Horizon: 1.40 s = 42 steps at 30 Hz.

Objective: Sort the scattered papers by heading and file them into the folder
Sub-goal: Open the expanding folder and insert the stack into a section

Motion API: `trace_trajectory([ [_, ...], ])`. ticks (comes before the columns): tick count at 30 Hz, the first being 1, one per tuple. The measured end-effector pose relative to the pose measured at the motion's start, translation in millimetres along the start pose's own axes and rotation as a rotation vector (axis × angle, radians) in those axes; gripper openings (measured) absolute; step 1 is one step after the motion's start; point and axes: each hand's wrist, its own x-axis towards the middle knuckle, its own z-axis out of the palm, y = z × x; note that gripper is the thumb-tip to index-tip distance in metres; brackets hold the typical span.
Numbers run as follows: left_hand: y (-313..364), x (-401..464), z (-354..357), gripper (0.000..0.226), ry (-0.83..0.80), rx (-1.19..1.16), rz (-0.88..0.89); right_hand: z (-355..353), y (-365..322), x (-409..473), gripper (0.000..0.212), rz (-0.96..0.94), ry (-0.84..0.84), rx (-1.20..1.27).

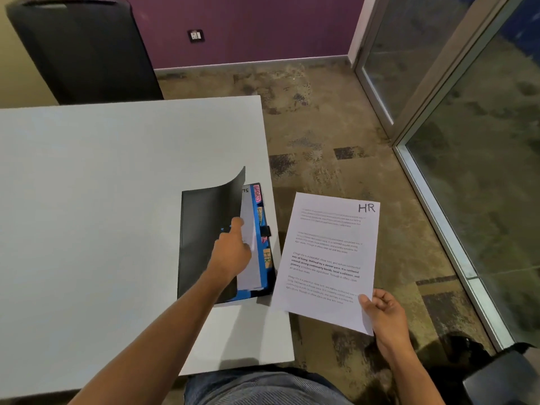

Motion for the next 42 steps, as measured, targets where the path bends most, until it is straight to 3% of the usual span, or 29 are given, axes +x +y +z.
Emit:
trace_trajectory([
  [5,-14,-16,-39,0.022,0.073,0.032,-0.037,15,-36,-3,0.009,-0.073,-0.025,0.037],
  [14,-49,-49,-104,0.024,0.332,-0.073,0.001,74,-111,-26,0.011,-0.251,-0.135,0.002],
  [23,-88,-67,-140,0.019,0.436,-0.221,-0.061,132,-147,-65,0.015,-0.332,-0.203,0.026],
  [28,-110,-67,-150,0.055,0.431,-0.178,-0.097,159,-152,-80,0.015,-0.365,-0.253,0.050],
  [33,-120,-69,-155,0.039,0.400,-0.157,-0.033,181,-142,-87,0.058,-0.369,-0.297,0.046],
  [35,-121,-70,-155,0.043,0.394,-0.157,-0.032,186,-137,-88,0.084,-0.360,-0.284,0.051],
  [37,-123,-68,-154,0.047,0.377,-0.160,-0.031,188,-133,-89,0.095,-0.348,-0.278,0.050],
  [40,-127,-62,-153,0.043,0.382,-0.155,0.028,192,-129,-93,0.089,-0.344,-0.268,0.031],
  [42,-128,-57,-153,0.037,0.397,-0.162,0.093,195,-128,-95,0.061,-0.330,-0.272,0.018],
])
